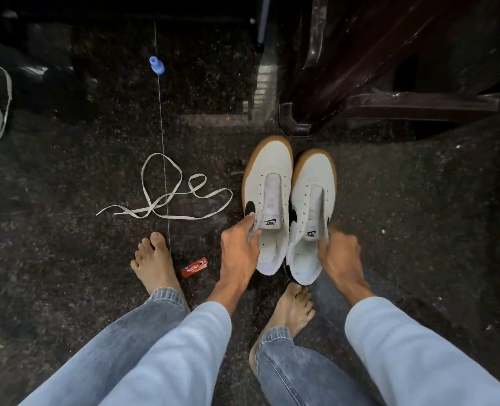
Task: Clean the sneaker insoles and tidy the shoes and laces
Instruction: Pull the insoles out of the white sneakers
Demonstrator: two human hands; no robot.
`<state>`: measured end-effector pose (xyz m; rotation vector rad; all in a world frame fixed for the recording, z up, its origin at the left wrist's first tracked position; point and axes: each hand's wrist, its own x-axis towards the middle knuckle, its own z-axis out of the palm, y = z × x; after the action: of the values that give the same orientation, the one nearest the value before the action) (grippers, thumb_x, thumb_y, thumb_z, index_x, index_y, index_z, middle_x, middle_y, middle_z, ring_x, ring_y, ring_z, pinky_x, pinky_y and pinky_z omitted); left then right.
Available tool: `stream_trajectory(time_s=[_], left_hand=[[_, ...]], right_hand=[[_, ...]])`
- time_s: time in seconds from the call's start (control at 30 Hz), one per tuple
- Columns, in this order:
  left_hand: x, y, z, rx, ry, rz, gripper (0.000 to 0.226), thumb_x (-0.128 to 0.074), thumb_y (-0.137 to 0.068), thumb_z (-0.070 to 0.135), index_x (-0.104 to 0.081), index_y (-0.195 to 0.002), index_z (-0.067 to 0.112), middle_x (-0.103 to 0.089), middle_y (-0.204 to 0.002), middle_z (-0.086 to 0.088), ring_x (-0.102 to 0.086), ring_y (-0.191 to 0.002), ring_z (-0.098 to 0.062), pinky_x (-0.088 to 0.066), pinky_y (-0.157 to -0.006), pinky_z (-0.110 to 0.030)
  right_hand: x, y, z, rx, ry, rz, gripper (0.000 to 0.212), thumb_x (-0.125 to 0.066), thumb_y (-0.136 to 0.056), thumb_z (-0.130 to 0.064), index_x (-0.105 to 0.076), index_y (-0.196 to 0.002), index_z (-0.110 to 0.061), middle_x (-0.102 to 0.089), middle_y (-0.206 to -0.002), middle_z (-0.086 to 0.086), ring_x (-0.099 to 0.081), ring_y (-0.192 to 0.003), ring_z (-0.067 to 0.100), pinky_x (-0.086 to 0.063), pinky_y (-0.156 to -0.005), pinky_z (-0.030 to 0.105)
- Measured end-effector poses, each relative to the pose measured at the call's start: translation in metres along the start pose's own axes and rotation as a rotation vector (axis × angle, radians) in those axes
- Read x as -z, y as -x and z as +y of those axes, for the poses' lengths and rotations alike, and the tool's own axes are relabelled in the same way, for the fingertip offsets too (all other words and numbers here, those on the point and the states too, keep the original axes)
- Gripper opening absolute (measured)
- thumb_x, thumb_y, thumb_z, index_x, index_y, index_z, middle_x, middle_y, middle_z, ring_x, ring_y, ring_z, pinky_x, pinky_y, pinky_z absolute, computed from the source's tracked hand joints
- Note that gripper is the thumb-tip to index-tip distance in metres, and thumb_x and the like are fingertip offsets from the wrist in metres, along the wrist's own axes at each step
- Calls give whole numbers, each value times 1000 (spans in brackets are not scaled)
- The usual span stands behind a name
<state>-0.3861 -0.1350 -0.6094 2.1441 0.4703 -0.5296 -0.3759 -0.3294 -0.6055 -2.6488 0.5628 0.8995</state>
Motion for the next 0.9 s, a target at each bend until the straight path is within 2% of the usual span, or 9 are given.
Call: stream_trajectory(time_s=[0.13,0.23,0.37,0.43,0.5,0.57,0.67,0.73,0.9], left_hand=[[0,1,2,18,-18,-3,29,-62,-96,3,-67,-124,1,-73,-123,-10,-72,-108,-24,-42,-90,-7],[1,1,3,35,-25,-14,33,-63,-96,4,-65,-129,-1,-69,-131,-12,-68,-118,-23,-36,-98,-5],[2,0,-2,42,-35,-42,35,-64,-97,6,-63,-131,-2,-68,-132,-14,-65,-123,-25,-29,-95,0],[4,1,-4,25,-48,-78,36,-62,-98,8,-62,-134,1,-67,-134,-12,-65,-122,-25,-36,-100,-6],[6,5,-9,0,-71,-100,35,-60,-99,12,-62,-133,7,-72,-127,-10,-70,-113,-26,-49,-97,-21],[11,12,-10,-9,-107,-96,35,-58,-99,17,-59,-134,15,-72,-123,-5,-70,-110,-24,-55,-94,-33],[25,31,6,-62,-197,-103,43,-51,-101,23,-49,-143,14,-61,-139,-9,-58,-130,-28,-50,-106,-44],[41,48,25,-128,-294,-85,51,-45,-102,25,-43,-151,10,-48,-154,-15,-43,-145,-31,-41,-117,-45],[96,69,82,-291,-527,-15,60,-34,-98,42,-48,-147,9,-48,-154,-16,-47,-143,-34,-48,-108,-52]], right_hand=[[0,-5,-2,2,24,57,21,-50,-97,-11,-65,-100,3,-69,-91,28,-67,-82,44,-54,-69,42],[0,-8,-2,20,26,88,18,-48,-96,-6,-64,-101,3,-69,-90,28,-67,-83,45,-54,-69,42],[2,-10,-4,41,59,103,17,-49,-97,-7,-62,-104,1,-69,-94,28,-67,-87,46,-53,-72,44],[5,-5,-7,28,38,101,19,-50,-97,-11,-59,-112,-2,-69,-99,27,-66,-91,46,-52,-73,45],[9,4,-15,43,-16,154,27,-51,-95,-10,-54,-121,-5,-66,-108,22,-64,-97,43,-52,-75,44],[14,15,-24,131,-7,224,43,-53,-91,-7,-47,-133,-4,-57,-128,20,-56,-118,39,-54,-88,46],[29,36,-40,247,103,183,59,-50,-95,-20,-31,-147,-1,-34,-153,21,-29,-144,35,-38,-113,47],[43,54,-54,301,143,122,65,-45,-98,-31,-22,-153,-4,-21,-160,18,-16,-150,32,-29,-119,46],[86,100,-89,409,243,116,72,-34,-99,-48,-9,-156,-11,-6,-164,14,-4,-152,31,-21,-120,51]])
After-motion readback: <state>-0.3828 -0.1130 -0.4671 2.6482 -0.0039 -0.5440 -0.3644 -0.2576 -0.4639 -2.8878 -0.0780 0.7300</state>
